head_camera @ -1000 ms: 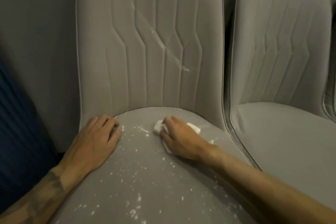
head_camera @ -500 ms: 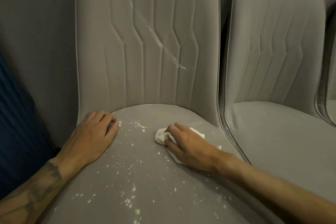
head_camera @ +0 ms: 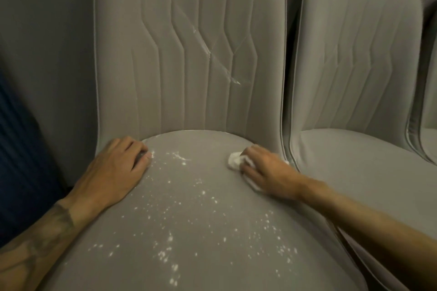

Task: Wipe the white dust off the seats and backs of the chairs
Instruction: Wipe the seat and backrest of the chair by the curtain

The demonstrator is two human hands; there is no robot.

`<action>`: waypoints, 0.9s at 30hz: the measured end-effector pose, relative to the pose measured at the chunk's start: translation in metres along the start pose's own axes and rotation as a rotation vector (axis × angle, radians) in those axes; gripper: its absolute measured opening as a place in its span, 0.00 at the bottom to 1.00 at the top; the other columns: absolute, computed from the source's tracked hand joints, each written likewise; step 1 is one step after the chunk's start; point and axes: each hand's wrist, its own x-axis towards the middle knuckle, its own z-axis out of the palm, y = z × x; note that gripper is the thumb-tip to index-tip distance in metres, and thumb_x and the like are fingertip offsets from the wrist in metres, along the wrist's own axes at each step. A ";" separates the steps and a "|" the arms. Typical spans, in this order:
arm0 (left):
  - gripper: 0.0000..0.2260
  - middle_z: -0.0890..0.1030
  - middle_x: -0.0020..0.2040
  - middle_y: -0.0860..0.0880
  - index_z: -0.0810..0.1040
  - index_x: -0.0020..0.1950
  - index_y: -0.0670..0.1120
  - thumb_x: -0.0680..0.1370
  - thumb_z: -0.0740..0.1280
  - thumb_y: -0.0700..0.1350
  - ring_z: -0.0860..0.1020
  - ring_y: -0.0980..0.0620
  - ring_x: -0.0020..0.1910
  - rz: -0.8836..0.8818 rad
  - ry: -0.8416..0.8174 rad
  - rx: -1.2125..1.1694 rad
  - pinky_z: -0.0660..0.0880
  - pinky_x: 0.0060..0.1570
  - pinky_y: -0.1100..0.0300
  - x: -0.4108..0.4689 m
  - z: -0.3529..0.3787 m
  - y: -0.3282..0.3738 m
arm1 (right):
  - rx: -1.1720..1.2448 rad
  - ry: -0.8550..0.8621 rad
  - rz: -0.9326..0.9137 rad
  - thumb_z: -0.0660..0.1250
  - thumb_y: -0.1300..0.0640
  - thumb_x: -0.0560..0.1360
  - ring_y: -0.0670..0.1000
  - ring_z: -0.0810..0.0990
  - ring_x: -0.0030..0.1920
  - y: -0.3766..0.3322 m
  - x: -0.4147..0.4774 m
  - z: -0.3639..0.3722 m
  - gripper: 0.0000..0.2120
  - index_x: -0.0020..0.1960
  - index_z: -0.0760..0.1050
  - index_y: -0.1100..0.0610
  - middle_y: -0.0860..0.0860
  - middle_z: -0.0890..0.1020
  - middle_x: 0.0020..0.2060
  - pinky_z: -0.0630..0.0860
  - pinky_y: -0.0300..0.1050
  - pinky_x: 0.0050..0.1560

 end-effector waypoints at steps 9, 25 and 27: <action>0.11 0.76 0.56 0.52 0.78 0.58 0.50 0.85 0.60 0.54 0.72 0.50 0.57 0.002 0.008 -0.009 0.70 0.55 0.52 0.001 0.001 -0.001 | 0.098 -0.012 -0.135 0.56 0.43 0.83 0.48 0.74 0.47 -0.030 -0.017 0.018 0.13 0.53 0.71 0.52 0.48 0.74 0.48 0.70 0.42 0.51; 0.13 0.76 0.57 0.53 0.78 0.60 0.51 0.85 0.58 0.55 0.71 0.52 0.57 0.007 0.008 -0.016 0.69 0.55 0.54 0.002 0.005 -0.007 | -0.026 0.012 -0.078 0.57 0.47 0.84 0.53 0.75 0.49 -0.019 -0.022 0.011 0.12 0.54 0.71 0.55 0.50 0.74 0.50 0.71 0.49 0.54; 0.14 0.76 0.58 0.53 0.78 0.61 0.51 0.85 0.58 0.55 0.71 0.51 0.58 0.006 0.007 -0.013 0.71 0.58 0.52 0.001 0.004 -0.005 | -0.084 0.062 0.120 0.58 0.51 0.84 0.59 0.76 0.52 -0.007 -0.004 0.003 0.13 0.54 0.72 0.61 0.56 0.75 0.51 0.70 0.53 0.56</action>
